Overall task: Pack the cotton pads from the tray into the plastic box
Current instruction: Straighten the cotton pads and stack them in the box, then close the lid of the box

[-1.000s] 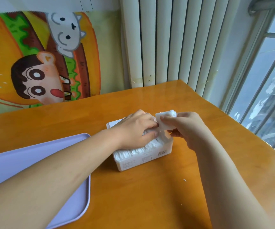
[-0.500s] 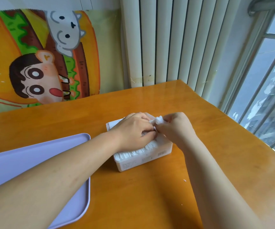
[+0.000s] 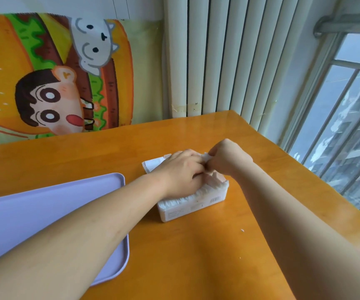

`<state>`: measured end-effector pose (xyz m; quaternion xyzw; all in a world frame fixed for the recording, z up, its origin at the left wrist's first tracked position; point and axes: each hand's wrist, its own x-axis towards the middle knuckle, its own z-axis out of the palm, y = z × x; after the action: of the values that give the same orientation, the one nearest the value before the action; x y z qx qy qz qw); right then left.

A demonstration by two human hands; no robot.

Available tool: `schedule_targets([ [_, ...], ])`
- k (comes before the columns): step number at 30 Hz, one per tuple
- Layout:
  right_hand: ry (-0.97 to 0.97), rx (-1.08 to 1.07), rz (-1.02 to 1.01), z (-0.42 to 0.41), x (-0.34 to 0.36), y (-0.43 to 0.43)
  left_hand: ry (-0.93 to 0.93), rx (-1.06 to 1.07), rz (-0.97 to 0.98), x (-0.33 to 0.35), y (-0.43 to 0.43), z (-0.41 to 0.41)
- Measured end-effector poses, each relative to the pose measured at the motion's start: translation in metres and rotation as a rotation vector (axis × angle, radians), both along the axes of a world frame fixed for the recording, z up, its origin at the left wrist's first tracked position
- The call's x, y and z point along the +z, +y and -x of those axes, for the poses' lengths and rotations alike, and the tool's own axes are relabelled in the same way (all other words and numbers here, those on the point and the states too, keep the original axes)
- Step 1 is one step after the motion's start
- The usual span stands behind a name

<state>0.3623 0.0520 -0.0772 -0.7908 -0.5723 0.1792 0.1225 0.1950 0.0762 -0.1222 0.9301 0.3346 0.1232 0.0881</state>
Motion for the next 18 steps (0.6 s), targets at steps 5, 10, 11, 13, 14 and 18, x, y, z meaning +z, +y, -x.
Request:
schedule_targets([
  [5, 0.109, 0.037, -0.025, 0.001, -0.005, -0.001, 0.055, 0.047, 0.104, 0.005, -0.002, 0.000],
  [10, 0.168, 0.129, 0.051, -0.005, 0.004, -0.007, 0.182, 0.015, 0.107, 0.014, -0.008, -0.006],
  [11, 0.168, 0.132, 0.066, -0.004, 0.006, -0.006, 0.170, 0.015, 0.093, 0.013, -0.007, -0.005],
  [13, 0.142, 0.122, 0.086, -0.001, 0.007, -0.003, 0.113, 0.026, 0.054, 0.009, -0.006, -0.003],
  [14, 0.094, 0.125, 0.102, 0.002, 0.007, -0.002, 0.092, 0.033, 0.024, 0.007, -0.006, -0.003],
  [18, -0.036, 0.071, 0.133, 0.011, -0.001, 0.008, 0.056, 0.095, 0.040, 0.005, -0.008, -0.001],
])
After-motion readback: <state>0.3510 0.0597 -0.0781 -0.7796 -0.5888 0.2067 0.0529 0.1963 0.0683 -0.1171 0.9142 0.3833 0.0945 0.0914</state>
